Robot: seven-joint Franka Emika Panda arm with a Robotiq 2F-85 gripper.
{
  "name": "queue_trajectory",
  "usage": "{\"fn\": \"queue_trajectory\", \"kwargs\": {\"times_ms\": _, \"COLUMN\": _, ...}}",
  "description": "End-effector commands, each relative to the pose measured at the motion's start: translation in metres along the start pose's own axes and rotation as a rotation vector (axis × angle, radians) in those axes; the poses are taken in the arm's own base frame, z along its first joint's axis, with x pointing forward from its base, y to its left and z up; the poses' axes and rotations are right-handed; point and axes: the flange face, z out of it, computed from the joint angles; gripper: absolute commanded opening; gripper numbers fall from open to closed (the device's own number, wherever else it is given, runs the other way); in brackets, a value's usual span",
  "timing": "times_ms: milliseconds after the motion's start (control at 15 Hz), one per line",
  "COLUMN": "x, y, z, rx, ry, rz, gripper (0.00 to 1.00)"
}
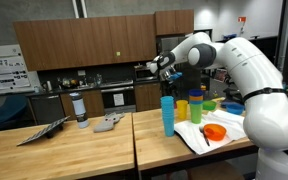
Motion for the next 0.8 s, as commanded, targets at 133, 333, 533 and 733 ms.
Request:
{"fn": "queue_trajectory", "kwargs": {"times_ms": 133, "x": -0.023, "y": 0.005, "z": 0.005, "rx": -0.042, "ry": 0.015, "rz": 0.008, "gripper": 1.00}}
{"fn": "queue_trajectory", "kwargs": {"times_ms": 333, "x": -0.034, "y": 0.010, "z": 0.013, "rx": -0.044, "ry": 0.031, "rz": 0.022, "gripper": 1.00}}
{"fn": "queue_trajectory", "kwargs": {"times_ms": 533, "x": -0.047, "y": 0.014, "z": 0.019, "rx": -0.041, "ry": 0.043, "rz": 0.037, "gripper": 1.00}}
{"fn": "queue_trajectory", "kwargs": {"times_ms": 733, "x": -0.058, "y": 0.019, "z": 0.027, "rx": -0.037, "ry": 0.054, "rz": 0.052, "gripper": 1.00}}
